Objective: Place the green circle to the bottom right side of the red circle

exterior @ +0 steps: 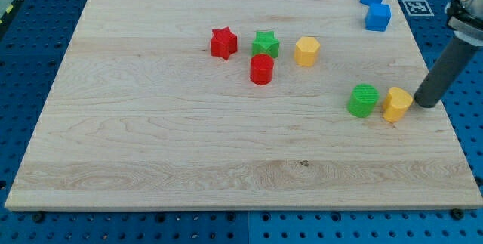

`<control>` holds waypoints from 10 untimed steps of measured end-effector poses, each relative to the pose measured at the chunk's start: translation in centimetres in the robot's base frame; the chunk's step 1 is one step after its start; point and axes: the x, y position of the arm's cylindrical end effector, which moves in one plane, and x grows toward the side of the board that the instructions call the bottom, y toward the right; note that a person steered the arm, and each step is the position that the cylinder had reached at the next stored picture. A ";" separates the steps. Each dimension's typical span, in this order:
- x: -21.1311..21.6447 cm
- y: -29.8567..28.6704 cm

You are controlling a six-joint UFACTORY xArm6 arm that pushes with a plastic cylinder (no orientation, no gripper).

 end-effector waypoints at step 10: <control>3.8 -17.1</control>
